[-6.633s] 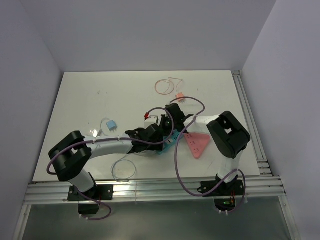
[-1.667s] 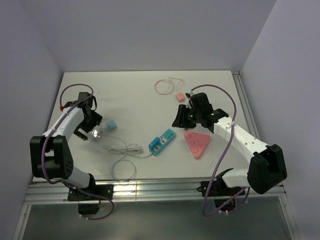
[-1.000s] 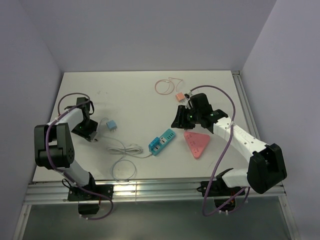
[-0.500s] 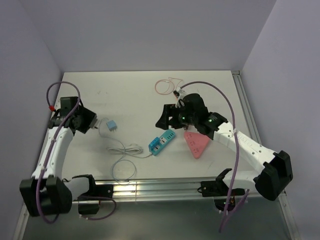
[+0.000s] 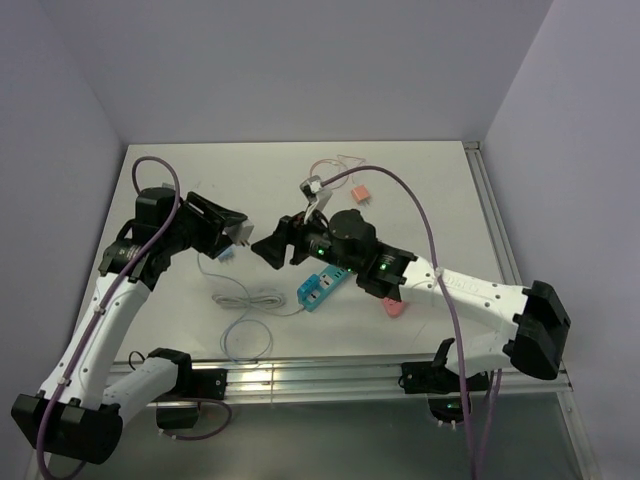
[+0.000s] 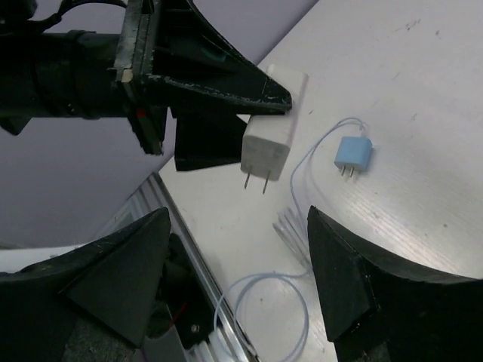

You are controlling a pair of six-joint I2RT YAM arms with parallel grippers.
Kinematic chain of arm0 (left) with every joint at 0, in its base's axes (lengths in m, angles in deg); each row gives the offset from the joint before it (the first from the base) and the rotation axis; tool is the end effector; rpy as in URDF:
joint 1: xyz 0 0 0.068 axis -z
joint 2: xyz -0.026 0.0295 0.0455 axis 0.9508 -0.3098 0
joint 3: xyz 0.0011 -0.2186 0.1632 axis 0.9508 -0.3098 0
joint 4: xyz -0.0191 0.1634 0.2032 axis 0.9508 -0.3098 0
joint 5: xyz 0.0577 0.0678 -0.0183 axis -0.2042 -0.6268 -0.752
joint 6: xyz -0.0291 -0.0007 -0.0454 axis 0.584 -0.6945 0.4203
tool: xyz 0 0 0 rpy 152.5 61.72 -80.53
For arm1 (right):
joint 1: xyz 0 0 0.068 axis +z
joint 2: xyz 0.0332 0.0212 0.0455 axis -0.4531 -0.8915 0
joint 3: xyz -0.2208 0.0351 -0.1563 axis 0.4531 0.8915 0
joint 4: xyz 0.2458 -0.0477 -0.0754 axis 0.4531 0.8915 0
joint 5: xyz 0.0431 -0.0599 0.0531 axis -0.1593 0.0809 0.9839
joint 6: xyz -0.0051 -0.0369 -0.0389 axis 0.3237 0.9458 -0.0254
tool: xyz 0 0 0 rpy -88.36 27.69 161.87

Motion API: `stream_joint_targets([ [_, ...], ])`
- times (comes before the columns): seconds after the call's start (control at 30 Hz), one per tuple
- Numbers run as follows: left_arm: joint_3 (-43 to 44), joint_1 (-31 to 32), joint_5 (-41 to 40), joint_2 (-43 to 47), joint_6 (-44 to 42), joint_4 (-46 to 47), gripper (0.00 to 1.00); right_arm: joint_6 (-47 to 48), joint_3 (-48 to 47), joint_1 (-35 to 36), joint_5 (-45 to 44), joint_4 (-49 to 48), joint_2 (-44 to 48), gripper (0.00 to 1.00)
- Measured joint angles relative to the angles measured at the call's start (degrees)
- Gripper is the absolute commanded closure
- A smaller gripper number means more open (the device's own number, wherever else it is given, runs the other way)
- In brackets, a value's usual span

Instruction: Insert the plug

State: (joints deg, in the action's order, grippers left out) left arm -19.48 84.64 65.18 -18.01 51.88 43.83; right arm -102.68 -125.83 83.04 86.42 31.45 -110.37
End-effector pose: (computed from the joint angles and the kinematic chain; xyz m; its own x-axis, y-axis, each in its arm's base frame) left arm 0.1973 -0.0537 0.3411 -0.5689 -0.8143 -0.1151 -0.4017 0.3973 -0.8251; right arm 0.1696 0.2578 0.3481 -0.4863 0.1751 -0.8561 -0.7257 0.4647 0.5073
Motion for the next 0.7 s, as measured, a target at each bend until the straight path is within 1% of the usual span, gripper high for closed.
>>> stream_joint_targets([
  [0.1, 0.2, 1.2, 1.5, 0.4, 3.0, 0.0, 1.0, 0.5, 0.5, 2.7, -4.8, -4.6, -3.3, 0.17],
  [0.23, 0.3, 1.8, 3.1, 0.5, 5.9, -0.2, 1.0, 0.9, 0.5, 4.7, -9.6, -7.1, -7.5, 0.17],
  [0.33, 0.3, 2.1, 4.0, 0.7, 7.3, -0.1, 1.0, 1.0, -0.1, 5.6, -12.5, -7.3, -10.0, 0.22],
  [0.37, 0.3, 2.2, 4.2, 0.8, 7.6, -0.1, 1.0, 1.0, -0.5, 5.9, -13.5, -7.3, -10.7, 0.26],
  [0.43, 0.3, 2.5, 4.7, 1.0, 8.0, -0.1, 1.0, 1.0, -1.0, 6.1, -14.8, -7.6, -11.6, 0.3],
  [0.47, 0.3, 2.6, 4.7, 1.1, 8.3, 0.0, 1.0, 0.9, -1.1, 6.2, -15.3, -7.9, -11.8, 0.35],
  [0.57, 0.2, 2.9, 4.8, 1.1, 8.7, 0.6, 1.0, 1.2, -1.6, 6.7, -16.2, -8.4, -11.9, 0.43],
  [0.7, 0.1, 3.1, 4.4, 1.3, 8.9, 1.6, 1.0, 1.2, -1.6, 6.8, -16.5, -9.3, -12.0, 0.43],
])
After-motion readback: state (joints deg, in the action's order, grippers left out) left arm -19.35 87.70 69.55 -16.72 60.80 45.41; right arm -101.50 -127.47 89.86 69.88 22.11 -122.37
